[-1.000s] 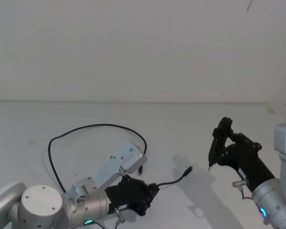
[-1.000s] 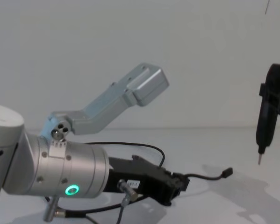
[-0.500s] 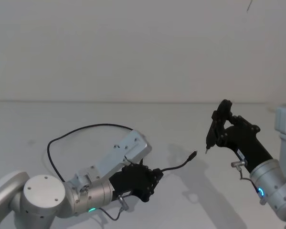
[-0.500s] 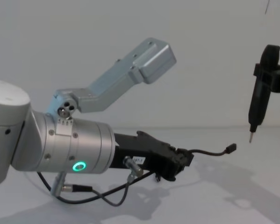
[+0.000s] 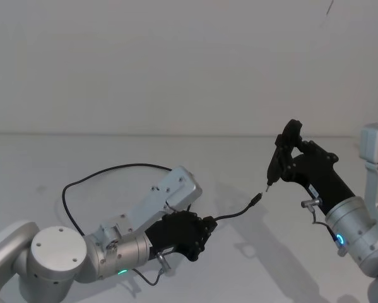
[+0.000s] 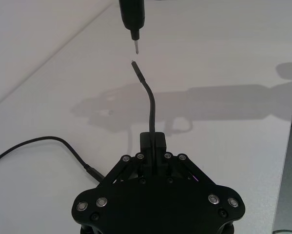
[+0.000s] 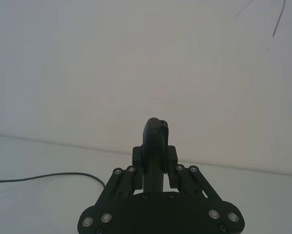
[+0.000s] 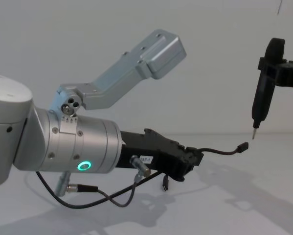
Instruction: Pick up the data cable with the one hand.
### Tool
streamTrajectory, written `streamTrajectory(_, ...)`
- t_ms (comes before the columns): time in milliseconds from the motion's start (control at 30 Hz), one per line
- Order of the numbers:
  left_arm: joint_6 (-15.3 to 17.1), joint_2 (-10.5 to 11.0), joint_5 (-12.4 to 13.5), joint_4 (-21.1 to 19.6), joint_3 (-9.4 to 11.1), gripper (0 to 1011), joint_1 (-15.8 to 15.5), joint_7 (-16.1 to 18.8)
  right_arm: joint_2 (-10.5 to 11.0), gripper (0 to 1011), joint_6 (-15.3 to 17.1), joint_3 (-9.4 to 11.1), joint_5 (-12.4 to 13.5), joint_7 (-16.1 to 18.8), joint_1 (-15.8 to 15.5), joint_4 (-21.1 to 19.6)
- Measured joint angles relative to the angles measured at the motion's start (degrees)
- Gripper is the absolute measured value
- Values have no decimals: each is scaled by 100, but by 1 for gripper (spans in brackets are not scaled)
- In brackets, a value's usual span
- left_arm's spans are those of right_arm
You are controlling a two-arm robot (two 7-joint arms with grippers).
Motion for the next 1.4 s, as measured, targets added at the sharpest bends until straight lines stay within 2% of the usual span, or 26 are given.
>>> streamTrajectory(600, -20, -7, 29, -13, -7, 43, -21, 0, -118, 279, 16, -6, -53, 163, 226, 272)
streamTrajectory(1400, -26, -6, 37, -14, -7, 43, -28, 0, -228, 279, 95, 21, -195, 225, 237, 259)
